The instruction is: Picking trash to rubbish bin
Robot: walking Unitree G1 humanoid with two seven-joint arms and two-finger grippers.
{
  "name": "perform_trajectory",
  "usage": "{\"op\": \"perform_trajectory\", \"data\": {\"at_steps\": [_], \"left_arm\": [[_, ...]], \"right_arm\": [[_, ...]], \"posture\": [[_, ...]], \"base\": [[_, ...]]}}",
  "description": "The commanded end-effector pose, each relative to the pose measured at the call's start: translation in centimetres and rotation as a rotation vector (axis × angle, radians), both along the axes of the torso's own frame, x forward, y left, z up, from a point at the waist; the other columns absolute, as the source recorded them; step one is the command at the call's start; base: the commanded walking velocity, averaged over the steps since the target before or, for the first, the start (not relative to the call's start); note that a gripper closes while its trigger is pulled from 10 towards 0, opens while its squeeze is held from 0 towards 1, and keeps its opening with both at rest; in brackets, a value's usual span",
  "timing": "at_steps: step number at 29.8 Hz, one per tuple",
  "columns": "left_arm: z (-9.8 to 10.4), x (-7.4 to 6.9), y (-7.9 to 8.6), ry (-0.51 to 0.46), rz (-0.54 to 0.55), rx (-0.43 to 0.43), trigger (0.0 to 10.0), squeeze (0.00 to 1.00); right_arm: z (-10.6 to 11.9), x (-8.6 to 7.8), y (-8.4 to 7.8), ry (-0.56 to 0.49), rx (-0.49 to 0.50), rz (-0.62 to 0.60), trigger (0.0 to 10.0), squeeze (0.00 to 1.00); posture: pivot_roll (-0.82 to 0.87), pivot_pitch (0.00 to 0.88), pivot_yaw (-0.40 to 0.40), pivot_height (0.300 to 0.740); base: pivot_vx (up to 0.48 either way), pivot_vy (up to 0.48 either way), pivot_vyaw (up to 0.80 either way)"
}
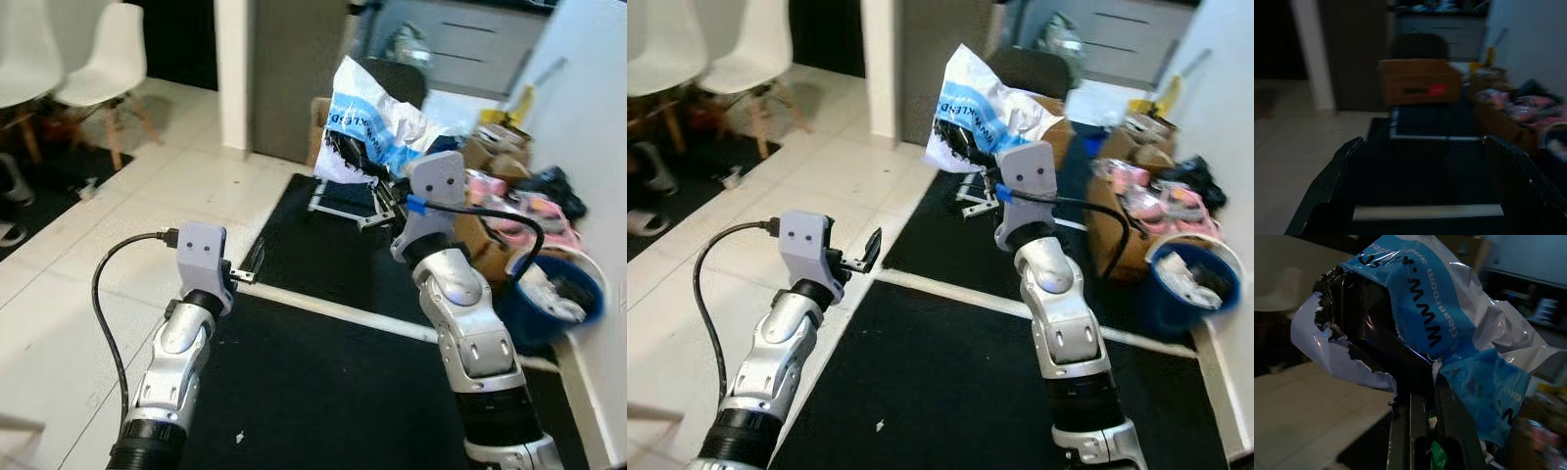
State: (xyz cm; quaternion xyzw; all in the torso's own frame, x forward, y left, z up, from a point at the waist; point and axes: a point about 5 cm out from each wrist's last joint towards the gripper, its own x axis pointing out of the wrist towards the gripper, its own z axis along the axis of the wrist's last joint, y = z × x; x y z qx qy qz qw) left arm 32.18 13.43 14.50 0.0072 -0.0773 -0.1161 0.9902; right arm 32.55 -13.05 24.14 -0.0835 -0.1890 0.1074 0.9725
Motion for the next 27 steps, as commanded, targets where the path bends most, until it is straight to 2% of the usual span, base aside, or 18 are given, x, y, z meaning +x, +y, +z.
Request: {"op": "perform_trajectory", "data": {"at_steps": [1,12,15,17,20,21,23,27], "left_arm": [[-0.4,-0.1,-0.2,0.018,-0.001,0.003,10.0,0.0],[-0.5,-0.3,-0.4,0.028,-0.002,-0.017,10.0,0.0],[-0.7,-0.4,-0.7,0.05,-0.016,-0.03,10.0,0.0],[-0.9,-0.3,-1.1,0.072,-0.029,-0.009,10.0,0.0],[-0.9,-0.2,-1.2,0.075,-0.012,-0.023,10.0,0.0],[-0.9,-0.2,-1.2,0.075,-0.012,-0.023,10.0,0.0],[-0.9,-0.2,-1.6,0.076,-0.032,-0.005,10.0,0.0],[-0.8,-0.2,-1.8,0.074,-0.034,0.003,10.0,0.0]], "right_arm": [[0.0,0.0,-0.1,0.001,0.008,0.0,10.0,0.0],[-0.8,0.2,0.0,0.052,0.046,0.006,10.0,0.0],[-1.2,0.2,0.0,0.072,0.05,0.012,10.0,0.0],[-2.3,0.3,0.2,0.14,0.036,0.022,10.0,0.0],[-4.0,0.5,0.2,0.247,0.063,0.015,10.0,0.0],[-4.0,0.5,0.2,0.247,0.063,0.015,10.0,0.0],[-6.0,0.5,-0.1,0.35,0.081,-0.006,10.0,0.0],[-7.2,0.5,-0.3,0.396,0.071,-0.029,10.0,0.0]], "posture": [[-0.1,0.052,-0.063,0.74],[-0.09,0.046,-0.068,0.74],[-0.09,0.047,-0.068,0.74],[-0.09,0.049,-0.067,0.74],[-0.1,0.05,-0.067,0.74],[-0.1,0.05,-0.067,0.74],[-0.09,0.053,-0.069,0.74],[-0.09,0.054,-0.068,0.74]], "base": [[0.0,0.0,-0.8],[0.0,0.0,-0.78],[0.0,0.0,0.0],[0.0,0.0,0.0],[0.0,0.0,0.0],[0.0,0.0,0.0],[0.0,0.0,0.0],[0.129,0.0,0.0]]}}
